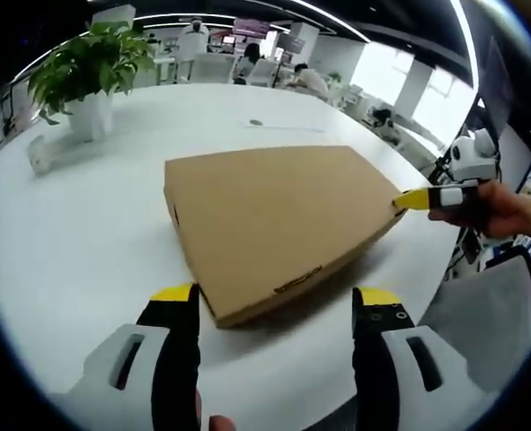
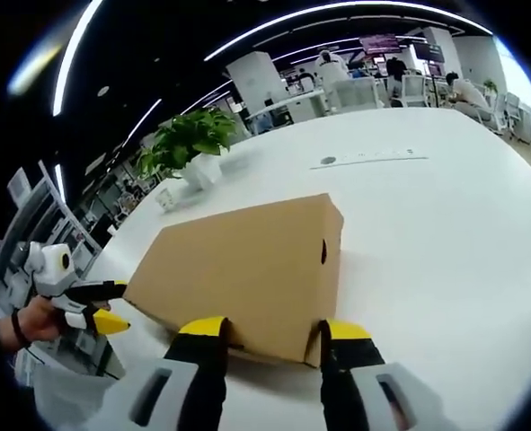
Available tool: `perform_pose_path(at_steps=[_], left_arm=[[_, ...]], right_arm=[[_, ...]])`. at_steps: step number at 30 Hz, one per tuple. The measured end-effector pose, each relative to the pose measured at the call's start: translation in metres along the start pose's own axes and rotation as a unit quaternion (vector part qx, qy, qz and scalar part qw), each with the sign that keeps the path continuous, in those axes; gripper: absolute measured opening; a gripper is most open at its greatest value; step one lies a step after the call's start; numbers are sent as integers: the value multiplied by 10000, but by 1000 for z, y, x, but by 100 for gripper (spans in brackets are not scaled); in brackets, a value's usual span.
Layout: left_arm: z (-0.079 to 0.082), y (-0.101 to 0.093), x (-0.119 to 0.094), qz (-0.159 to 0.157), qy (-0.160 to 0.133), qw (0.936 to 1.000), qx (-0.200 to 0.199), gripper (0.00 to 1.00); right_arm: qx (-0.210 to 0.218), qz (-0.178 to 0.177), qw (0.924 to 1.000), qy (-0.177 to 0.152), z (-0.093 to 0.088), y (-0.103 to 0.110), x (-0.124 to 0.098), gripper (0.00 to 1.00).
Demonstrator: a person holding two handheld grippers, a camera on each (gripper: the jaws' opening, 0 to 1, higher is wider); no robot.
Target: Operate the shoe box by opening the lid, removing the specified soft item, and placing it in the target area until the item is outside and the box remains undamaged.
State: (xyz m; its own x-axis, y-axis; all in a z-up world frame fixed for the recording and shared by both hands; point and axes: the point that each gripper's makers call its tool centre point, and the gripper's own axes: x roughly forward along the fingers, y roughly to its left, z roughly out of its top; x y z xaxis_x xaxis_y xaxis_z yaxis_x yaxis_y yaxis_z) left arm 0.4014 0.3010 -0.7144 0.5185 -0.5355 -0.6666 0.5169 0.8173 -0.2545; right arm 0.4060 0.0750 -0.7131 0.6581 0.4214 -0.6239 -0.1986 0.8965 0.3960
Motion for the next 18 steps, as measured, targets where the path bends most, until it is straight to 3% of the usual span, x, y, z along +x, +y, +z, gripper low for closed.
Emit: perform_pose_path(at_steps=[6,18], left_arm=[[-1,1,-1,-40,55,10000,-11,68],[-5,5,-7,-44,71,9999,105,65]], right_arm=[[129,-152,9996,189,-8,6,-6,37],[267,-218,9992,193,-26,15,-18,36]])
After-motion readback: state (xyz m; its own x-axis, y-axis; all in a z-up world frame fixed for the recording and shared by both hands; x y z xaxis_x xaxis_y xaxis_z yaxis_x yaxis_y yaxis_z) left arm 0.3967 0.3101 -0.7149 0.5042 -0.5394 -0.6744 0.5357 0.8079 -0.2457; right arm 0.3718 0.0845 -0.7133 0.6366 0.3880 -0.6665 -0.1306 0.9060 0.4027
